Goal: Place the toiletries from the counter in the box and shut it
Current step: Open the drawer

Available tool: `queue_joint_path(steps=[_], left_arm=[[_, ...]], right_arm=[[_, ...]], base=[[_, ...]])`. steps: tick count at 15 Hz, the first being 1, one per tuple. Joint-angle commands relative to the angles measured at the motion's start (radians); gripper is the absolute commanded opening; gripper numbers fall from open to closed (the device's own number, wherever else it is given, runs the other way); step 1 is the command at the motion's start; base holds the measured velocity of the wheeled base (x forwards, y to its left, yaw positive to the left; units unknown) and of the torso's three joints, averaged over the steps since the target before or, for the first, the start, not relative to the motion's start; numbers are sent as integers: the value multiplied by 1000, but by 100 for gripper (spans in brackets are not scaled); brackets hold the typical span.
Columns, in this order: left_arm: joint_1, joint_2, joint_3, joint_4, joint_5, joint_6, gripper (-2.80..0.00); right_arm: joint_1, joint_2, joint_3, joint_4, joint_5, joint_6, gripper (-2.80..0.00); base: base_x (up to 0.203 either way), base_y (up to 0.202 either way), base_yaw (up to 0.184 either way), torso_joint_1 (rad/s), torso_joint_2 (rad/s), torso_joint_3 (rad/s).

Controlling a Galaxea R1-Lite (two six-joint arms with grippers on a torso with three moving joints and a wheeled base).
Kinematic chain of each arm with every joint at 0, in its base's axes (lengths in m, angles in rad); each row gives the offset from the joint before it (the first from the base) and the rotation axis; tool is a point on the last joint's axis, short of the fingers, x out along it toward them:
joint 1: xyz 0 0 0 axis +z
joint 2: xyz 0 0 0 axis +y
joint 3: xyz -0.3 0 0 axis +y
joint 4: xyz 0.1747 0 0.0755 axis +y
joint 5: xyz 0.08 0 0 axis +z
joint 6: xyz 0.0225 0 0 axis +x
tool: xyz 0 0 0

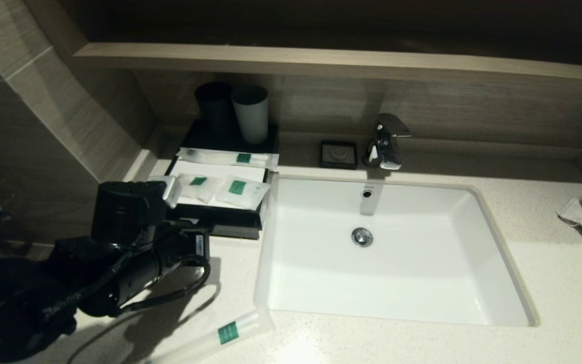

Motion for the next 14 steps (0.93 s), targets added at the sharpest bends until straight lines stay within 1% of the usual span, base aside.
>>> queue_joint_path(steps=[1,5,14], left_arm=[[3,8,-5,-4,2,-1,-280],[5,27,-5,-40,2,1,-280],[21,51,-19,-49,2,1,-280]], right_arm=[[0,0,0,0,0,0,-280],[0,0,0,0,0,0,-280],[0,2,0,0,0,0,-280]], base=[[0,0,0,0,0,0],[0,0,0,0,0,0],[0,0,0,0,0,0]])
